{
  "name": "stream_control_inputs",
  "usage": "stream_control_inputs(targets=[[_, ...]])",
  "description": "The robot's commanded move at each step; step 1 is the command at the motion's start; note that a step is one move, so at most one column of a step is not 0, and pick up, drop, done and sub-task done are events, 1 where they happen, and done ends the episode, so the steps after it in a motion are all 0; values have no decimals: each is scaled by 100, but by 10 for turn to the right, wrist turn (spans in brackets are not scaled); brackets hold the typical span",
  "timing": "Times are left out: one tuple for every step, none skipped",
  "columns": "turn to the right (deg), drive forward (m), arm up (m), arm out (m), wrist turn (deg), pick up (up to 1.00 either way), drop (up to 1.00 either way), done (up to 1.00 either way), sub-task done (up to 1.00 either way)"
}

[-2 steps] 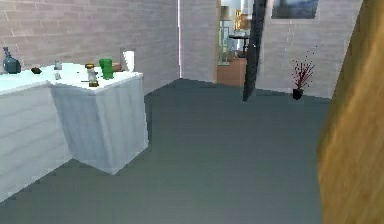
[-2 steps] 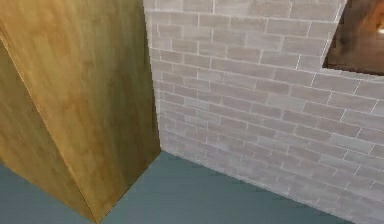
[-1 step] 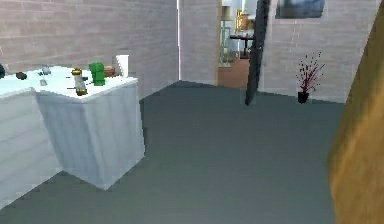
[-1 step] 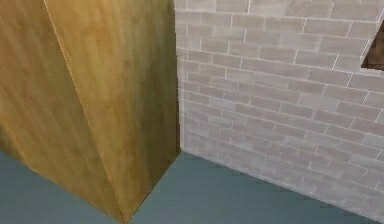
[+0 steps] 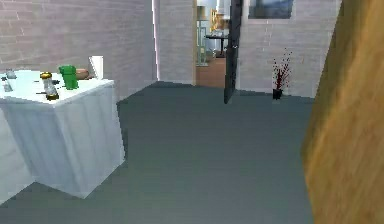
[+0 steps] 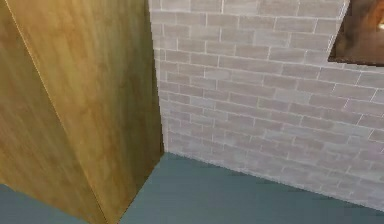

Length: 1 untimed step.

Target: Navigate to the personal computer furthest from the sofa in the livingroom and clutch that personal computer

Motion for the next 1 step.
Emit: stream_control_inputs(targets=[[0, 100, 0, 0, 0, 0, 0, 0, 0]])
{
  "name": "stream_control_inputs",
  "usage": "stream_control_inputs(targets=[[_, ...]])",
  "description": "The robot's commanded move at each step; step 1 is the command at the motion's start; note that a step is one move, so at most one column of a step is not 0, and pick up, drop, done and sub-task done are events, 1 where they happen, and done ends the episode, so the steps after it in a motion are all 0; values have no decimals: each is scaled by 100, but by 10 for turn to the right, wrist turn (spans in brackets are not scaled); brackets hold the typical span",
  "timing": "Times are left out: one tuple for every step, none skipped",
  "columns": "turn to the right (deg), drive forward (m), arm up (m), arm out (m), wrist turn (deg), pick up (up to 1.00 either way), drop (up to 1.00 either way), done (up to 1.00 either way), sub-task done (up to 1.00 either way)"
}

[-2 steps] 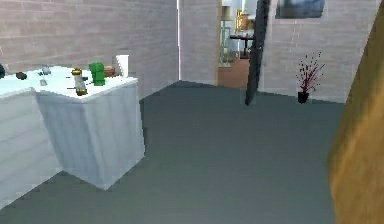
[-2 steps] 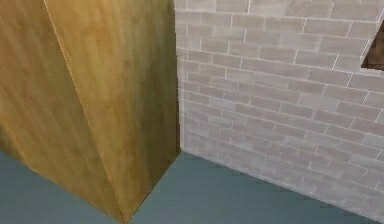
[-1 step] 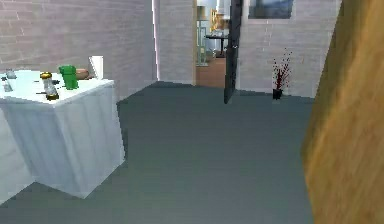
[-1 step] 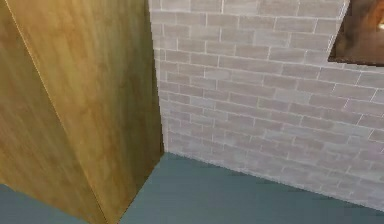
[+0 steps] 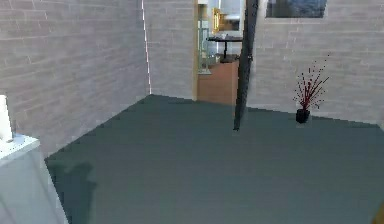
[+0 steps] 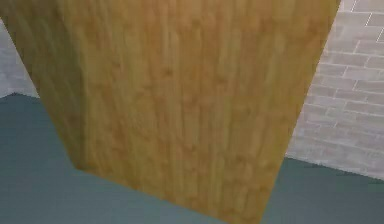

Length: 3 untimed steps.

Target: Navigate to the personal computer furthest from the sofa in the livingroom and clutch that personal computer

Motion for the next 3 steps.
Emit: stream_control_inputs(targets=[[0, 100, 0, 0, 0, 0, 0, 0, 0], [0, 100, 0, 0, 0, 0, 0, 0, 0], [30, 0, 0, 0, 0, 0, 0, 0, 0]])
